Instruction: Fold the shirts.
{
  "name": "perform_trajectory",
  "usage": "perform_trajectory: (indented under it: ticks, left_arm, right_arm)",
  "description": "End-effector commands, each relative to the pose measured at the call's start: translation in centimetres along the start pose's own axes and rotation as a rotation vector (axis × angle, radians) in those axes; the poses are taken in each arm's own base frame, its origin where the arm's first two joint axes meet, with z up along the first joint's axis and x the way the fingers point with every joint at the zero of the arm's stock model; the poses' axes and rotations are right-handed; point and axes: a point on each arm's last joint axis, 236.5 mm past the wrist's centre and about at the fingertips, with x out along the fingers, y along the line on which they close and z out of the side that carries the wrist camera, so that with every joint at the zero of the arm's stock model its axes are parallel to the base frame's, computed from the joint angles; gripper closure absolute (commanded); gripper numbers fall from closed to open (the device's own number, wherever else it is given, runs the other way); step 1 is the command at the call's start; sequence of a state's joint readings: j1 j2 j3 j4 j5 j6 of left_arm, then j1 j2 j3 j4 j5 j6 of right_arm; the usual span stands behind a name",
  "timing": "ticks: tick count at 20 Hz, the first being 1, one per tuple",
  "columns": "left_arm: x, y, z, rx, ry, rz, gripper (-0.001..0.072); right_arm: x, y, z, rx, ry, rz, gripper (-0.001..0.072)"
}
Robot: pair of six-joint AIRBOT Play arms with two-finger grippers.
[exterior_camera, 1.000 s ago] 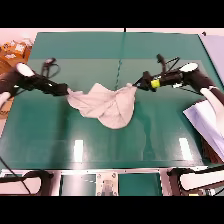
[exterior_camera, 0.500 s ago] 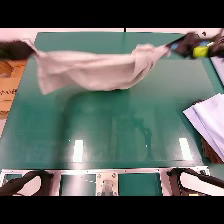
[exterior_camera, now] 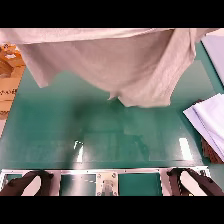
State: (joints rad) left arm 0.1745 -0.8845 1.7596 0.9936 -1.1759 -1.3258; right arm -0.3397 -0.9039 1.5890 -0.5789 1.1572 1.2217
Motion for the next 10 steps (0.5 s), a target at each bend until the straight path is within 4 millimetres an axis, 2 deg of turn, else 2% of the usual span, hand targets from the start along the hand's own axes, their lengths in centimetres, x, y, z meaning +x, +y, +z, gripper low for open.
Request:
perform_trajectory:
  ticks: [1,3,5,6,8,10]
  left_arm:
    - [-1.0,-0.7,0.7,0.001,-0.024,-0.005,0.0689]
    - [0.0,-0.1,0.0,-0.013,-0.004,-0.003,0.0688]
    - [2.5,1.5,-2.1,-0.054,0.061,-0.002,0.0689]
    - [4.4,2.5,-3.9,-0.087,0.116,-0.005,0.0689]
    - [8.8,4.6,-8.7,-0.173,0.243,-0.02,0.0688]
    - [13.3,6.6,-15.1,-0.265,0.387,-0.043,0.0688]
  right_arm:
    - [-0.8,-0.3,2.1,-0.018,-0.087,-0.036,0.07]
    - [0.9,-2.7,1.8,0.028,-0.071,-0.048,0.0701]
    - [3.7,-6.0,0.4,0.107,-0.022,-0.047,0.07]
    - [5.4,-7.7,-0.8,0.149,0.013,-0.041,0.07]
    - [9.5,-10.9,-4.4,0.234,0.109,-0.031,0.07]
    - [14.1,-13.8,-9.4,0.325,0.226,-0.015,0.07]
